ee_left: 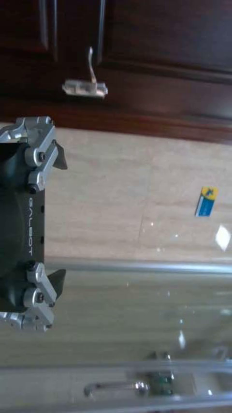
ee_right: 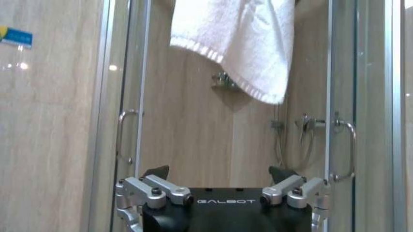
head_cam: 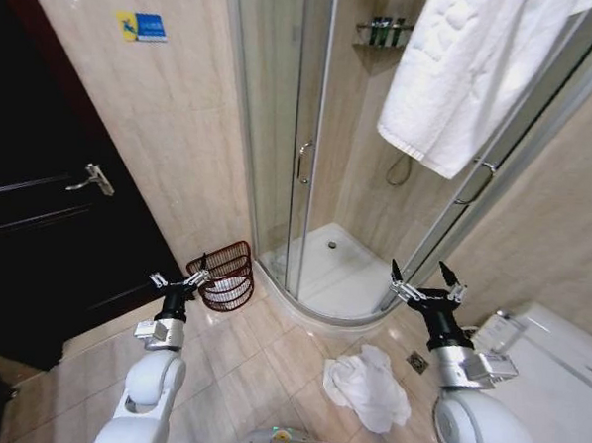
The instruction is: Discard the used towel into the hamper.
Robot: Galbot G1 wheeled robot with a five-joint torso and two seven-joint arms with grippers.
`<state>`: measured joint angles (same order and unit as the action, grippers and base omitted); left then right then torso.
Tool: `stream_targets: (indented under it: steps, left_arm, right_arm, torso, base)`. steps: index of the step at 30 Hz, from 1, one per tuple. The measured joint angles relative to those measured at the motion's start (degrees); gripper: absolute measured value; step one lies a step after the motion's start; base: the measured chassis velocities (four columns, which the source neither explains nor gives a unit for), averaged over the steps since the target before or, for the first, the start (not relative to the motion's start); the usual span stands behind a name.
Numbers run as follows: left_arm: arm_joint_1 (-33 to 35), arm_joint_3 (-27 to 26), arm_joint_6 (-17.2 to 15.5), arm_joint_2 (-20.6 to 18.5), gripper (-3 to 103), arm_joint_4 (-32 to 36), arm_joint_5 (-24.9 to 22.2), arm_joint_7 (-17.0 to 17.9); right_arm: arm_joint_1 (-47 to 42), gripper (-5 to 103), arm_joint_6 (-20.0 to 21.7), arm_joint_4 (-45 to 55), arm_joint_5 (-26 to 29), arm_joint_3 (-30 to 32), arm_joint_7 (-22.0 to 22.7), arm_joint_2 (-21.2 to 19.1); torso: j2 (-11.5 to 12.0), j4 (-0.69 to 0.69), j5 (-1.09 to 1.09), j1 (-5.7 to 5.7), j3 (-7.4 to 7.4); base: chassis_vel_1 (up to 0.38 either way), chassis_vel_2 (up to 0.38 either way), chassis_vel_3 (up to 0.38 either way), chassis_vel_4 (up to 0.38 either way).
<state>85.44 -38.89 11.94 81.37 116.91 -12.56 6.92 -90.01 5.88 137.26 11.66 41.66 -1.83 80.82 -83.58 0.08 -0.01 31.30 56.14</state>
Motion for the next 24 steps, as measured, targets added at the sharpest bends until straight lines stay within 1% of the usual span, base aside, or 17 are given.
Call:
stream_targets:
  steps: [3,5,6,7,9,10,11,13,14,15,17,19,20,21,24]
  left_arm:
    - [0.4,-0.2,0.6,0.1,100,-0.9,0.5,-0.2]
    - [0.1,0.1,0.7,0.1,100,-1.3,1.0,-0.2]
    - [0.1,0.1,0.7,0.1,100,-1.3,1.0,-0.2]
    - [-0.5,0.9,0.5,-0.1,100,-1.9,1.7,-0.3]
    - [-0.4,1.1,0.4,0.1,100,-2.4,2.5,-0.3]
    - [-0.4,1.1,0.4,0.1,100,-2.4,2.5,-0.3]
    - [-0.2,1.0,0.4,0.3,100,-2.7,2.9,-0.3]
    - [-0.1,0.8,0.4,1.0,100,-3.3,3.6,-0.3]
    - [-0.1,0.8,0.4,1.0,100,-3.3,3.6,-0.3]
    - [-0.1,0.7,0.4,1.6,100,-3.5,4.1,-0.2]
    - [-0.2,0.6,0.4,2.2,100,-3.6,4.7,-0.2]
    - [-0.2,0.6,0.3,2.3,100,-3.6,4.9,-0.2]
    - [-0.5,0.6,0.0,2.5,100,-3.6,5.2,-0.1]
    - [-0.5,0.6,0.0,2.5,100,-3.6,5.2,-0.1]
    - [-0.9,0.7,-0.5,2.9,100,-3.6,5.7,0.0]
  right_arm:
    - [5.1,100,-0.8,-3.1,1.2,0.2,1.7,-2.3]
    - [7.1,100,-2.4,-5.0,1.1,0.1,2.6,-3.2]
    - [7.1,100,-2.4,-5.0,1.1,0.1,2.6,-3.2]
    - [9.4,100,-4.3,-7.0,0.7,0.3,3.5,-4.4]
    - [14.2,100,-5.2,-9.4,1.9,-0.1,4.0,-6.3]
    - [14.2,100,-5.2,-9.4,1.9,-0.1,4.0,-6.3]
    - [17.5,100,-5.3,-10.8,3.1,-0.6,3.9,-7.7]
    - [23.0,100,-5.5,-13.1,4.7,-1.7,3.7,-9.6]
    - [23.0,100,-5.5,-13.1,4.7,-1.7,3.7,-9.6]
    - [27.2,100,-5.8,-15.3,5.7,-2.8,3.5,-11.1]
    - [32.9,100,-6.2,-18.3,7.2,-4.6,3.6,-13.4]
    - [34.5,100,-6.1,-18.9,7.8,-5.1,3.7,-14.1]
    - [37.0,100,-5.2,-19.2,8.8,-5.5,3.7,-15.4]
    - [37.0,100,-5.2,-19.2,8.8,-5.5,3.7,-15.4]
    - [40.3,100,-3.2,-19.1,10.8,-5.8,3.7,-17.1]
  torso:
    - [0.0,-0.01,0.01,0.00,0.00]
    - [0.0,0.01,0.03,0.00,0.01]
    - [0.0,0.01,0.03,0.00,0.01]
    - [0.0,-0.05,0.02,0.01,0.00]
    - [0.0,-0.04,0.03,0.00,0.00]
    - [0.0,-0.04,0.03,0.00,0.00]
    - [0.0,-0.03,0.05,0.00,0.00]
    - [0.0,0.01,0.01,0.00,0.00]
    - [0.0,0.01,0.01,0.00,0.00]
    - [0.0,0.02,0.02,0.00,0.01]
    - [0.0,0.02,0.02,0.01,0.01]
    - [0.0,0.01,0.02,0.01,0.01]
    - [0.0,0.00,0.02,0.01,0.01]
    - [0.0,0.00,0.02,0.01,0.01]
    - [0.0,-0.01,0.01,0.01,0.00]
  base:
    - [0.000,0.000,0.000,0.000]
    - [0.000,0.000,0.000,0.000]
    - [0.000,0.000,0.000,0.000]
    - [0.000,0.000,0.000,0.000]
    - [0.000,0.000,0.000,0.000]
    - [0.000,0.000,0.000,0.000]
    - [0.000,0.000,0.000,0.000]
    - [0.000,0.000,0.000,0.000]
    - [0.000,0.000,0.000,0.000]
    - [0.000,0.000,0.000,0.000]
    - [0.000,0.000,0.000,0.000]
    - [0.000,0.000,0.000,0.000]
    - [0.000,0.000,0.000,0.000]
    - [0.000,0.000,0.000,0.000]
    - [0.000,0.000,0.000,0.000]
